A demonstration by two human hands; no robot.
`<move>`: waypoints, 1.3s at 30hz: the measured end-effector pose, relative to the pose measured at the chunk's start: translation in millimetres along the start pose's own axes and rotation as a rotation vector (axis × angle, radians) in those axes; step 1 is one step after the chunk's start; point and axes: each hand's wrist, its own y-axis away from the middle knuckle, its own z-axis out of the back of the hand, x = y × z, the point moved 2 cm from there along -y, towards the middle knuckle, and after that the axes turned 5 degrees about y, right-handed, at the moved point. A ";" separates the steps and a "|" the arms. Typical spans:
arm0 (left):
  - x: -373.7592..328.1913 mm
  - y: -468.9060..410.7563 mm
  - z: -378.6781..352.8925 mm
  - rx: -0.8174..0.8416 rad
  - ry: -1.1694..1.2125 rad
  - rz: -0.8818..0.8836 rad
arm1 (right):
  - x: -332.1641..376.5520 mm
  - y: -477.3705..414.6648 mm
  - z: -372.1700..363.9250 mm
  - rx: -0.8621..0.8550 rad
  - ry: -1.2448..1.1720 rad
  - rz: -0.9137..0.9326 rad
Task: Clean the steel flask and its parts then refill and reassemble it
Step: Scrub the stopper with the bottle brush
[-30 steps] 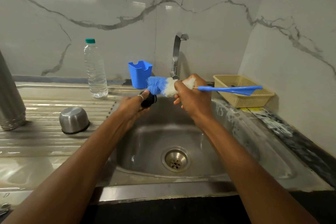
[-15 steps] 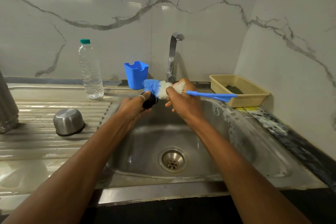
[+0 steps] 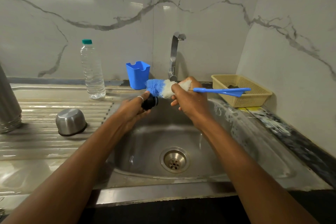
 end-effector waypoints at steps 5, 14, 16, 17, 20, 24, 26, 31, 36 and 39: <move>2.7 -3.5 -0.2 0.024 0.021 0.013 | 1.5 0.3 -0.9 -0.004 -0.026 -0.021; 5.0 -0.8 -3.8 0.143 -0.033 0.012 | 0.0 1.8 -0.8 0.000 -0.008 -0.023; 5.5 -2.3 -2.5 0.143 -0.020 -0.002 | 0.4 2.1 -0.6 0.006 -0.007 -0.026; 5.6 -3.5 -1.7 0.135 -0.006 -0.006 | 1.3 2.0 -0.2 0.001 -0.012 -0.026; 3.6 -6.0 0.0 0.097 0.015 -0.009 | 7.8 1.5 4.3 -0.038 -0.011 -0.014; 2.8 -6.2 0.5 0.091 0.054 -0.018 | 11.0 6.5 0.6 -0.018 0.022 0.031; 4.6 -5.3 -1.2 0.091 0.009 -0.023 | 7.4 8.4 -5.1 0.029 0.092 0.034; 1.6 -8.7 4.1 0.016 0.029 -0.022 | 16.9 3.2 7.4 -0.083 0.013 0.041; 2.7 -6.0 3.4 -0.005 0.029 0.009 | 8.9 5.1 -0.6 -0.004 0.077 0.031; 0.6 -9.6 8.6 -0.042 0.044 0.016 | 16.0 1.6 8.6 -0.052 0.054 0.036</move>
